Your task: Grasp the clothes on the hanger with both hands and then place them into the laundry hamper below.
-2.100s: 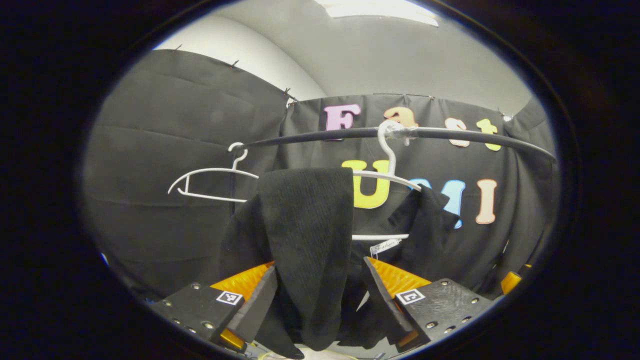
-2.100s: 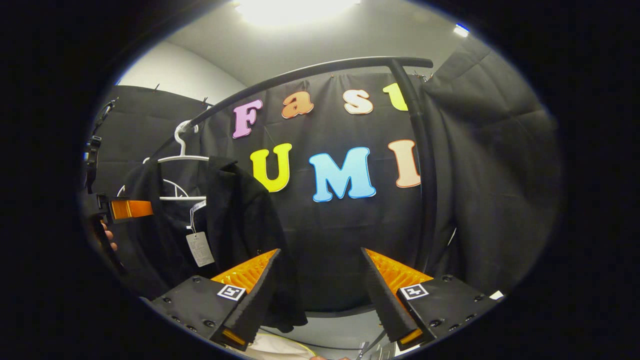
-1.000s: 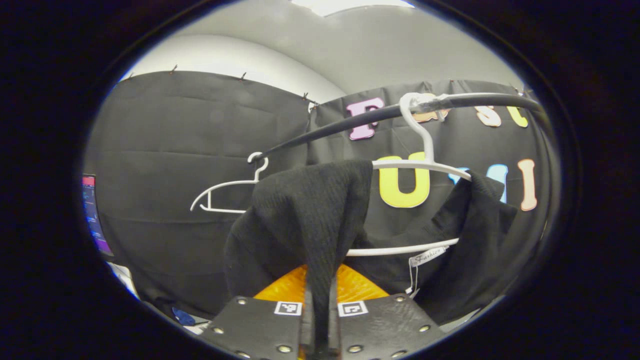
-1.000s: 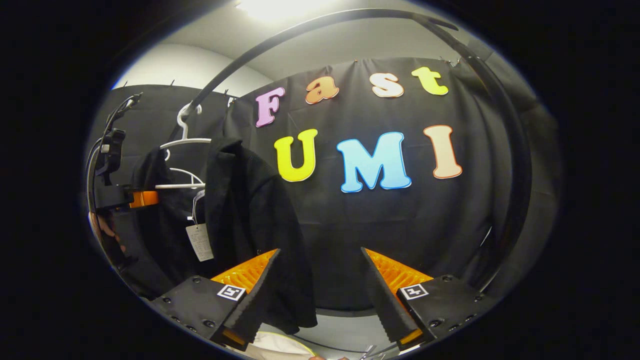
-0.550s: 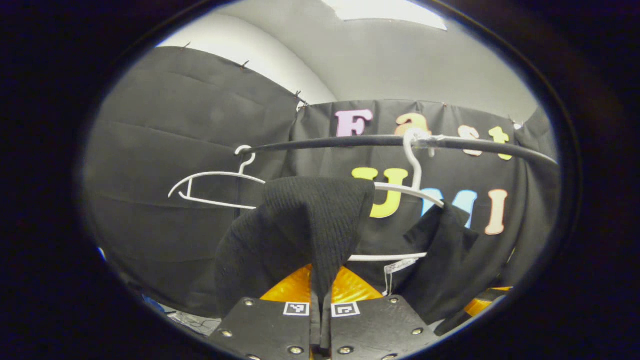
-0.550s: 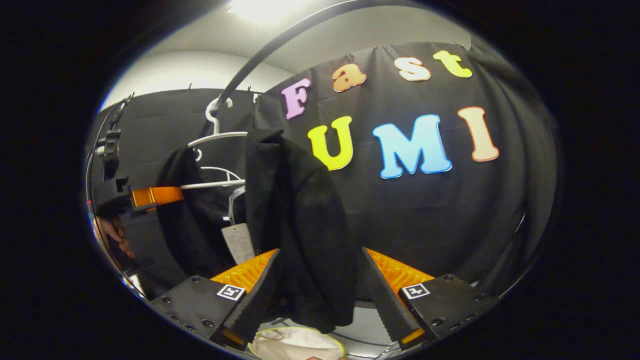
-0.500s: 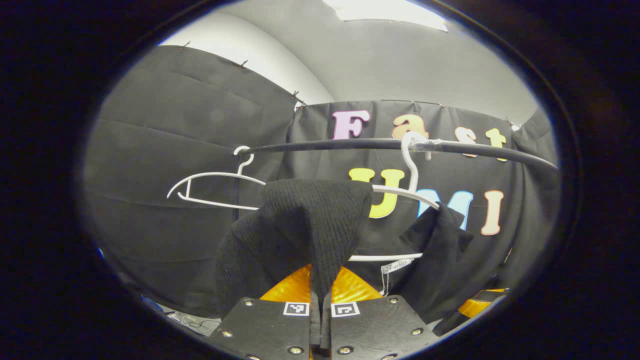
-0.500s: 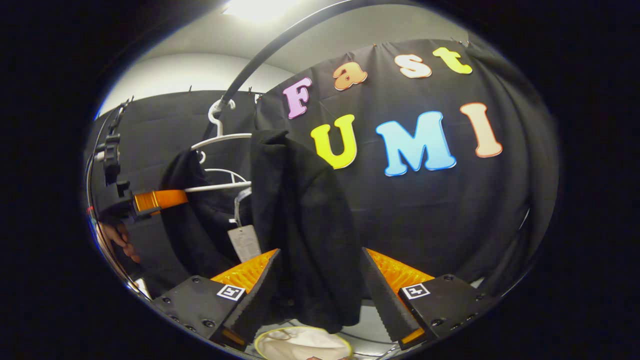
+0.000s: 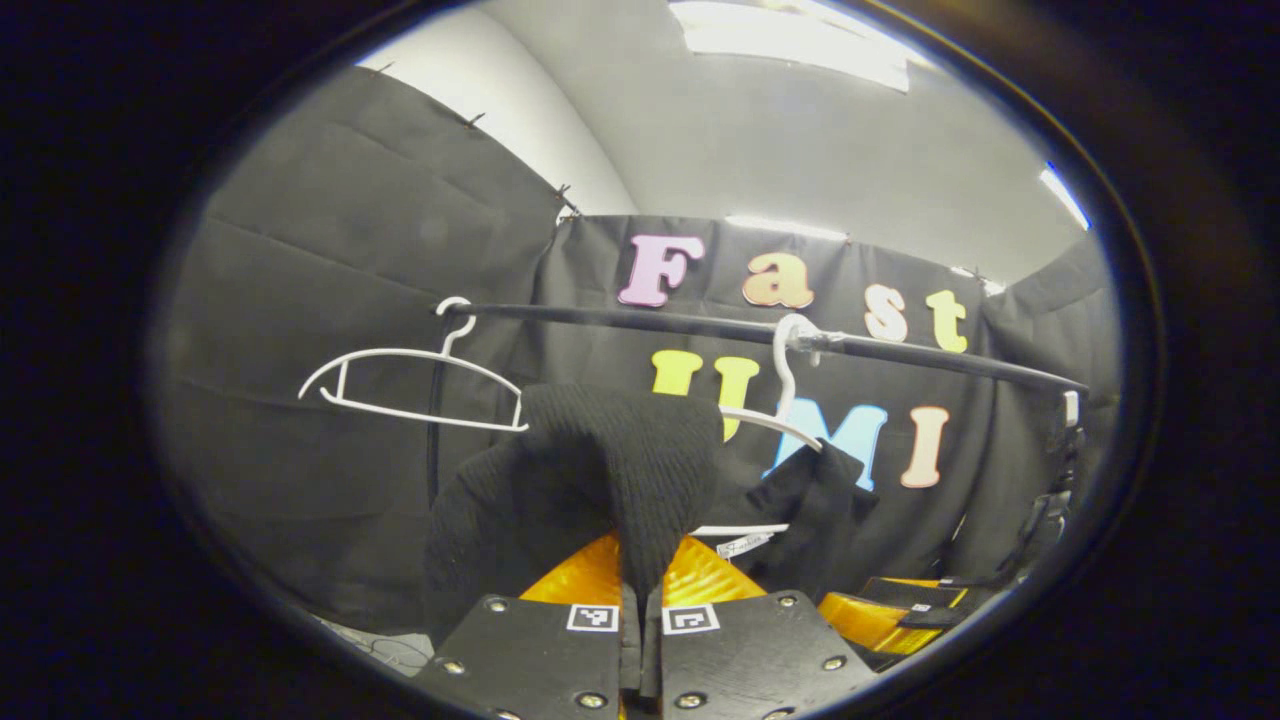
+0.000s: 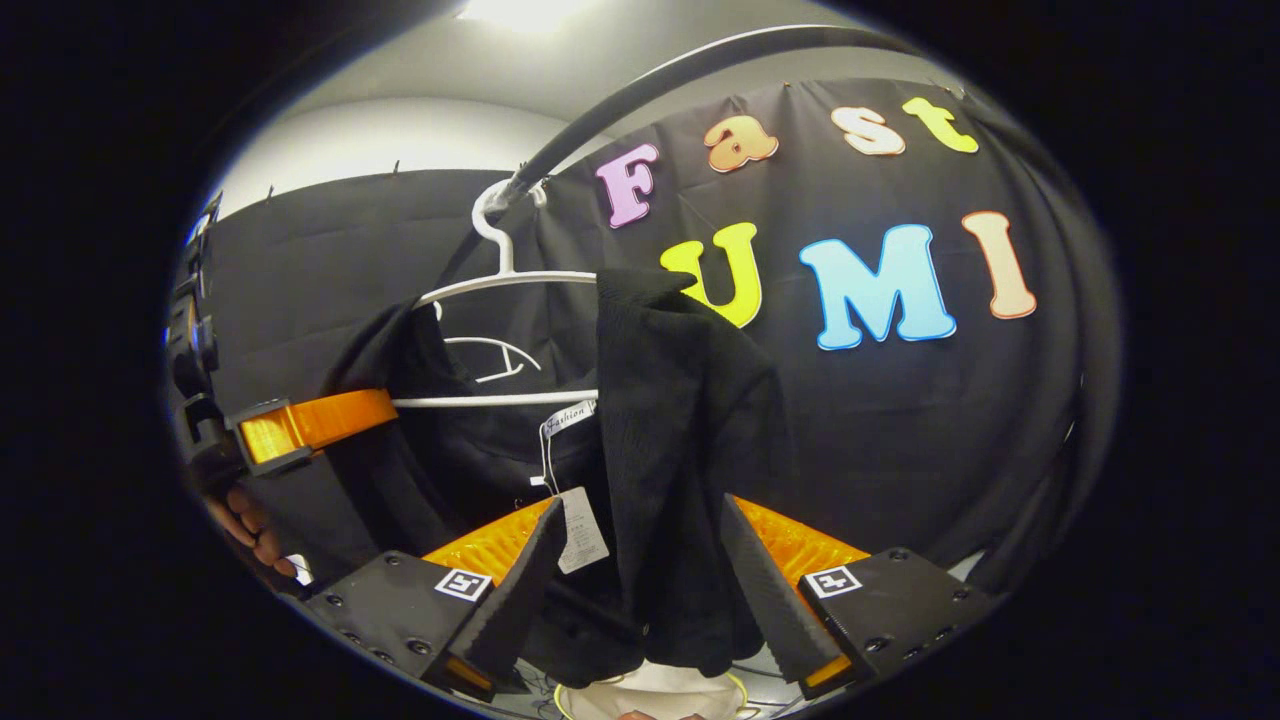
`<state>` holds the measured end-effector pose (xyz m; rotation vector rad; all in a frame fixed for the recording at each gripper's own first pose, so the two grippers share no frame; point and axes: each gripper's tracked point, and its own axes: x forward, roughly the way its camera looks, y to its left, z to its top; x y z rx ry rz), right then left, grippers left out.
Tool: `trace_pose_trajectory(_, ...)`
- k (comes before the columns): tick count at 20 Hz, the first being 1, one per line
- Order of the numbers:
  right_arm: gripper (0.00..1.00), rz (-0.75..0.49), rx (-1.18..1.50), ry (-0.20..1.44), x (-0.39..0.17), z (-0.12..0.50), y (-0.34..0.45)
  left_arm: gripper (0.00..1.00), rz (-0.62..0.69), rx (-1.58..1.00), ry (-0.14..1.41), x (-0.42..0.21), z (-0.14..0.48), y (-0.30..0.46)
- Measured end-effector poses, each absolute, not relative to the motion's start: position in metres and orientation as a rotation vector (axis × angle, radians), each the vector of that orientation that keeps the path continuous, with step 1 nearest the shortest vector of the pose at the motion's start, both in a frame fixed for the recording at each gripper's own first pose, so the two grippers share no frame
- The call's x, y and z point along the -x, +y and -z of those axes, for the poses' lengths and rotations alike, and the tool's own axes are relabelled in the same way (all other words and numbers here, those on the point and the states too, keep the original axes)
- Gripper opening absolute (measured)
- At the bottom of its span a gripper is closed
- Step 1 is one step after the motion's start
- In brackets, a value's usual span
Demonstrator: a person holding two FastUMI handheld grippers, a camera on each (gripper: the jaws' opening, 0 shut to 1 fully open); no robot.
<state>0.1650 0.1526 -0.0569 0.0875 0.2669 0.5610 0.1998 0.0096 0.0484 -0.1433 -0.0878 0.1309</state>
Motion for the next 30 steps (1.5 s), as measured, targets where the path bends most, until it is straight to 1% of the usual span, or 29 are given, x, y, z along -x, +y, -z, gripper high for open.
trace_pose_trajectory(7, 0.98, -0.464, -0.015, 0.247, -0.195, 0.057, 0.178, 0.01, -0.052, 0.171, -0.093, -0.191, -0.056, 0.01)
trace_pose_trajectory(9, 0.98, -0.459, 0.014, 0.242, -0.202, 0.061, 0.185, 0.01, -0.039, 0.176, -0.096, -0.189, -0.058, 0.013)
trace_pose_trajectory(15, 0.98, -0.404, 0.068, 0.205, -0.237, 0.065, 0.195, 0.01, -0.036, 0.174, -0.09, -0.188, -0.051, 0.012)
trace_pose_trajectory(16, 0.93, -0.397, 0.074, 0.203, -0.242, 0.067, 0.196, 0.01, -0.037, 0.176, -0.09, -0.188, -0.051, 0.011)
trace_pose_trajectory(17, 0.93, -0.388, 0.077, 0.202, -0.246, 0.068, 0.194, 0.01, -0.038, 0.178, -0.091, -0.187, -0.051, 0.012)
trace_pose_trajectory(18, 0.98, -0.386, 0.075, 0.201, -0.25, 0.069, 0.194, 0.01, -0.039, 0.179, -0.092, -0.188, -0.052, 0.014)
trace_pose_trajectory(22, 0.98, -0.389, 0.072, 0.175, -0.263, 0.071, 0.19, 0.01, -0.045, 0.161, -0.089, -0.185, -0.051, 0.017)
trace_pose_trajectory(23, 0.94, -0.4, 0.07, 0.173, -0.264, 0.071, 0.19, 0.01, -0.043, 0.155, -0.088, -0.185, -0.05, 0.016)
trace_pose_trajectory(27, 0.46, -0.464, 0.054, 0.175, -0.271, 0.075, 0.191, 0.01, -0.038, 0.157, -0.09, -0.185, -0.045, 0.011)
trace_pose_trajectory(30, 0.1, -0.517, -0.018, 0.169, -0.274, 0.073, 0.189, 0.01, -0.04, 0.137, -0.093, -0.184, -0.043, 0.012)
